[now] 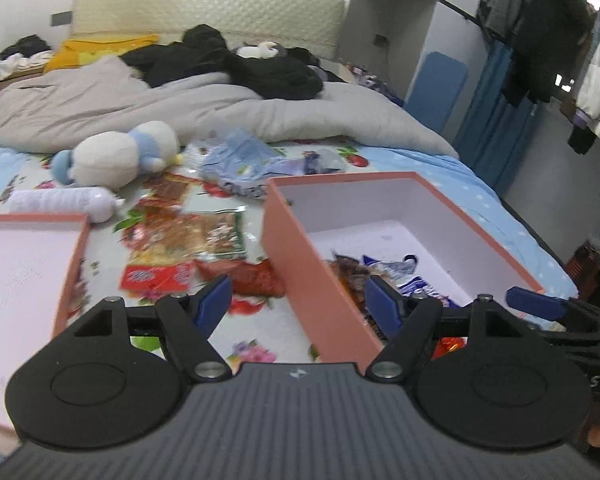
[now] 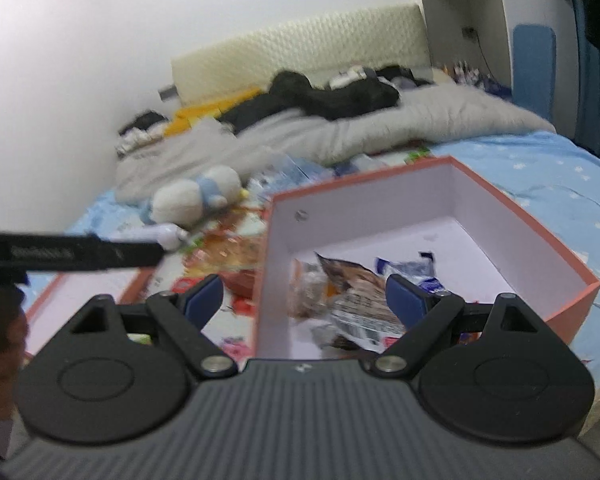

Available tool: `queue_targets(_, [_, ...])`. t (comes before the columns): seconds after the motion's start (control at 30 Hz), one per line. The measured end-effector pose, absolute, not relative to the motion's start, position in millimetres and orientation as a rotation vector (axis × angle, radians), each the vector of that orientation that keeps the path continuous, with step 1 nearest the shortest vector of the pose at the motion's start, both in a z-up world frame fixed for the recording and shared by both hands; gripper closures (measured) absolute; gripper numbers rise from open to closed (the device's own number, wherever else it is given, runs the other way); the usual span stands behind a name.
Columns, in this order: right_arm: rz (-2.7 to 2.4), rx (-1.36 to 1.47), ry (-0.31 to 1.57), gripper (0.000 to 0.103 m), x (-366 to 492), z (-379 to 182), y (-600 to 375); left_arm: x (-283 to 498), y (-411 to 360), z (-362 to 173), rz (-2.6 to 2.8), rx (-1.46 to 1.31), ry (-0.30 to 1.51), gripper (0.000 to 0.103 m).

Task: Organize snacks
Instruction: 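Withdraw both tools from the box toward the remaining snacks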

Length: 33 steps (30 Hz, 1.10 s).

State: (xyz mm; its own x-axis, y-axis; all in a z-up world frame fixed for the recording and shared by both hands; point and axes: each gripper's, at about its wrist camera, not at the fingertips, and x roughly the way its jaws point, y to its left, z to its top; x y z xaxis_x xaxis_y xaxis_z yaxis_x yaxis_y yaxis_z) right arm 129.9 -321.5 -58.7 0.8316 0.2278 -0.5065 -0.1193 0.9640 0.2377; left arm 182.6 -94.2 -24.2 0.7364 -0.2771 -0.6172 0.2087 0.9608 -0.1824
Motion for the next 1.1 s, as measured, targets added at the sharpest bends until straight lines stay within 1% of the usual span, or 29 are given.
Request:
queue_targets(0.17, [0.249, 0.190, 0.528, 0.014, 106, -67, -298, 157, -69, -28, -0.227, -0.150, 0.658, 0.026])
queue_targets(0.3, [0.293, 0.219, 0.565, 0.014, 88, -86, -282, 136, -53, -36, -0.202, -0.180, 0.637, 0.026])
queue_targets(0.43, [0.308, 0.163, 0.558, 0.014, 71, -92, -261, 115, -35, -46, -0.145, -0.168, 0.630, 0.026])
queue_targets(0.6, [0.301, 0.070, 0.540, 0.014, 70, -99, -230, 104, -3, -67, -0.079, -0.201, 0.653, 0.025])
queue_targets(0.7, [0.320, 0.015, 0.511, 0.014, 73, -103, -209, 114, 14, -77, -0.035, -0.183, 0.692, 0.025])
queue_targets(0.8, [0.325, -0.075, 0.492, 0.014, 86, -109, -186, 131, 29, -82, -0.031, -0.163, 0.690, 0.025])
queue_targets(0.93, [0.314, -0.173, 0.499, 0.014, 116, -118, -159, 171, 44, -86, -0.051, -0.164, 0.707, 0.025])
queue_targets(1.1, [0.300, -0.227, 0.489, 0.014, 155, -129, -138, 226, 47, -86, -0.097, -0.169, 0.736, 0.025])
